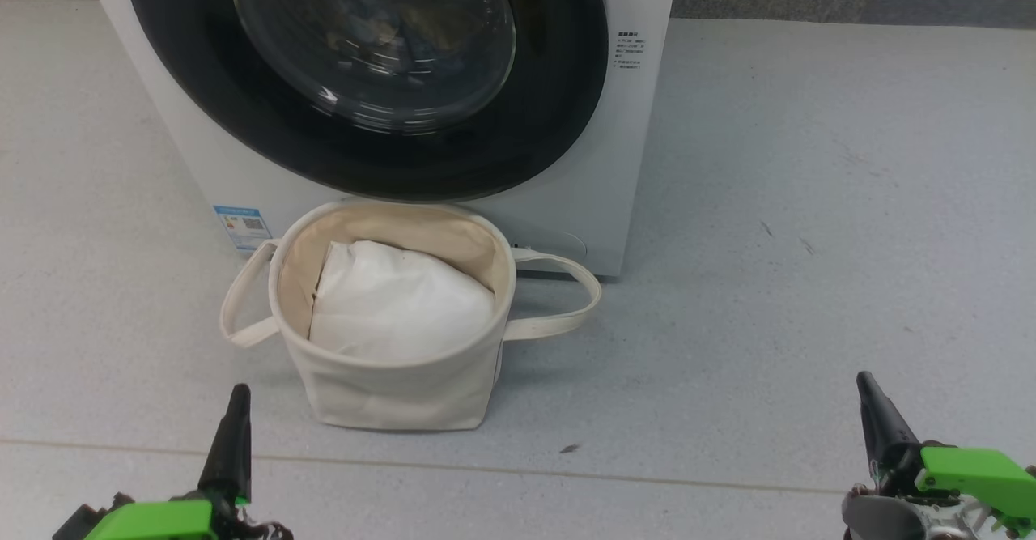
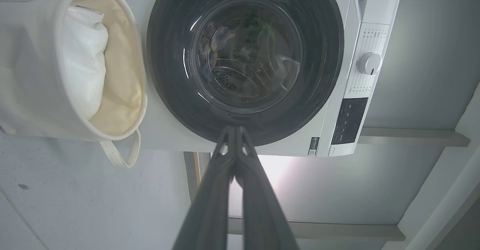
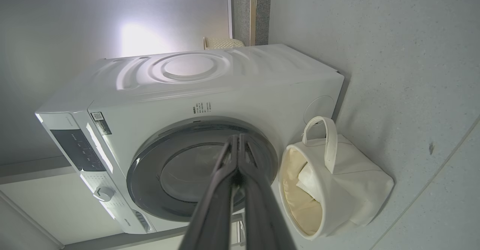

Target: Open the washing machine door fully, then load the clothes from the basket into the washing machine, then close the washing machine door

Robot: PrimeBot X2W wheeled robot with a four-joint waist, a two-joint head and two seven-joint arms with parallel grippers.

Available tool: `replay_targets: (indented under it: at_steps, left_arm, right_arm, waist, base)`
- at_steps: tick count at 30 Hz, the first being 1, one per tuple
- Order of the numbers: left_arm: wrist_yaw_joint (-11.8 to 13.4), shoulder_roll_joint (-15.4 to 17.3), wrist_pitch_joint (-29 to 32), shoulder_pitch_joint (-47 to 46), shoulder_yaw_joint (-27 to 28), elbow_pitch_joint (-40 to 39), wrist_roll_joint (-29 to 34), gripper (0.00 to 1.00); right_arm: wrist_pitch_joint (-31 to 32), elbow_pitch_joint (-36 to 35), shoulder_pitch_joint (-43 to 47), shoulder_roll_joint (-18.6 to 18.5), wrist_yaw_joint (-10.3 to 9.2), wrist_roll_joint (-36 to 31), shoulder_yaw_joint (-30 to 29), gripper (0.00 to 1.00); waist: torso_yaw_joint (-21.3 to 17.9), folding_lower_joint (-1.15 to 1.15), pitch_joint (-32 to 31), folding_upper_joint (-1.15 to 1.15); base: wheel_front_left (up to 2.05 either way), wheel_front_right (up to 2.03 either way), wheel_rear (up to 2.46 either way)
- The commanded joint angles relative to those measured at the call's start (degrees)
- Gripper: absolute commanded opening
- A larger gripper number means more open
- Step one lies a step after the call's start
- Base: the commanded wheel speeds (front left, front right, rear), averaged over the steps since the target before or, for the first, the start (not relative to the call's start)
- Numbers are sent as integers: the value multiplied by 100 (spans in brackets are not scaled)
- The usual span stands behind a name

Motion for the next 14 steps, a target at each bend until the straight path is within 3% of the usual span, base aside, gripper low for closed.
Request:
replay_targets:
  at_steps: [1,14]
  left_arm:
    - [-41,27,26,-250,187,-210,43,0]
    - [-41,22,32,-250,194,-210,49,0]
  right_arm:
    - [48,-180,-269,-73,1,32,147,0]
    - [48,-180,-269,-73,1,33,147,0]
  waist:
    - [0,1,0,0]
    - [0,1,0,0]
  base:
    - [0,0,0]
    - [0,0,0]
